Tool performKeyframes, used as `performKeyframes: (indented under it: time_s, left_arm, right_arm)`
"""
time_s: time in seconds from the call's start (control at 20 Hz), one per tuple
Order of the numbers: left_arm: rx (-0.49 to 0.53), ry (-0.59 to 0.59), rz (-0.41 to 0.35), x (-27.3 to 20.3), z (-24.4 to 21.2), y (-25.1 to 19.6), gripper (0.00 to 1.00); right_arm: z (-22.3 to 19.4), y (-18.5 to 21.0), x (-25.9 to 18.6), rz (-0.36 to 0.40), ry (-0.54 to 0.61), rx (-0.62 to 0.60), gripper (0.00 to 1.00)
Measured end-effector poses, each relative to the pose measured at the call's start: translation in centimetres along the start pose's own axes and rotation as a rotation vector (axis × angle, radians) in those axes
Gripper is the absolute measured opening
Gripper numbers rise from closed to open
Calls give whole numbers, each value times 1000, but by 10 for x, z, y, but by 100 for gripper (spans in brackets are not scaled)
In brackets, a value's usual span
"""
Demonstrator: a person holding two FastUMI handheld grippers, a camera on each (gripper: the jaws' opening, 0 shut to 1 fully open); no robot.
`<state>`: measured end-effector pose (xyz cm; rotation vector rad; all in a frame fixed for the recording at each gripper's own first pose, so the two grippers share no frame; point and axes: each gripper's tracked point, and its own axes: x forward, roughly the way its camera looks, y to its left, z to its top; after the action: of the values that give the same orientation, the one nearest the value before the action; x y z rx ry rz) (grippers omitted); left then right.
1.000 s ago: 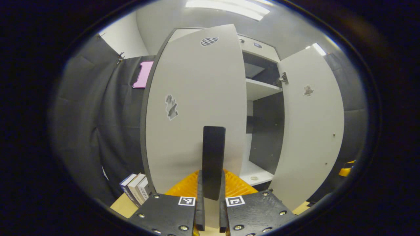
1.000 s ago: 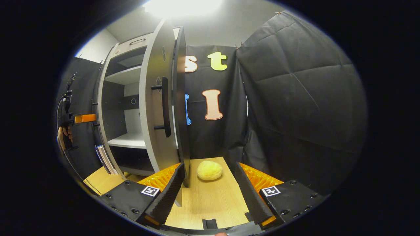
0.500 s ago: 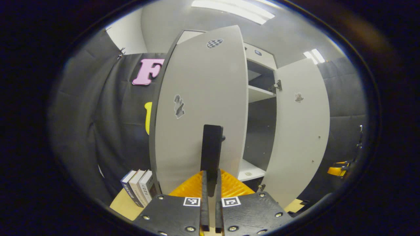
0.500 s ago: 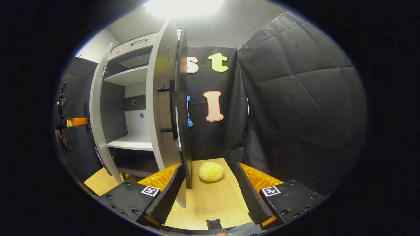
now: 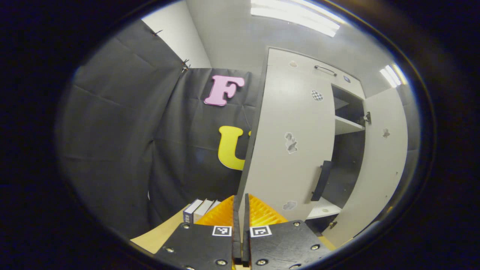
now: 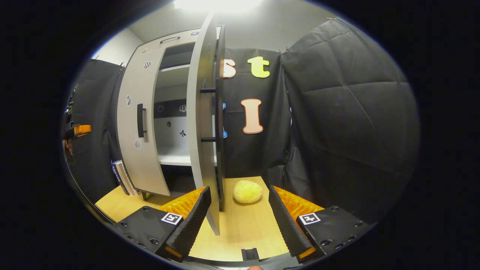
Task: Open the right door of the double-door shoe cabinet with the right hand, and open the left door with the left hand.
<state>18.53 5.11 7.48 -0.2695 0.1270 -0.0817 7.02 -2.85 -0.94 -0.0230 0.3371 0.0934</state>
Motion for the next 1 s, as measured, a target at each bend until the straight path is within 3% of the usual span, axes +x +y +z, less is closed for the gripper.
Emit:
performKeyframes:
  time_s: [0.2,0.25,0.45,1.0]
  left_arm:
    - [83,-7,-134,22,-7,-75,5]
    - [102,-13,-175,26,-7,-98,13]
    - [180,-50,-239,49,-14,-161,85]
    - [184,31,-235,124,-46,-207,85]
  right_arm:
    - [-2,-11,-2,-35,4,-39,96]
    - [-1,-13,-2,-43,4,-35,96]
    - [-5,-21,-6,-97,9,-5,98]
    - [-15,-45,-19,-221,39,46,96]
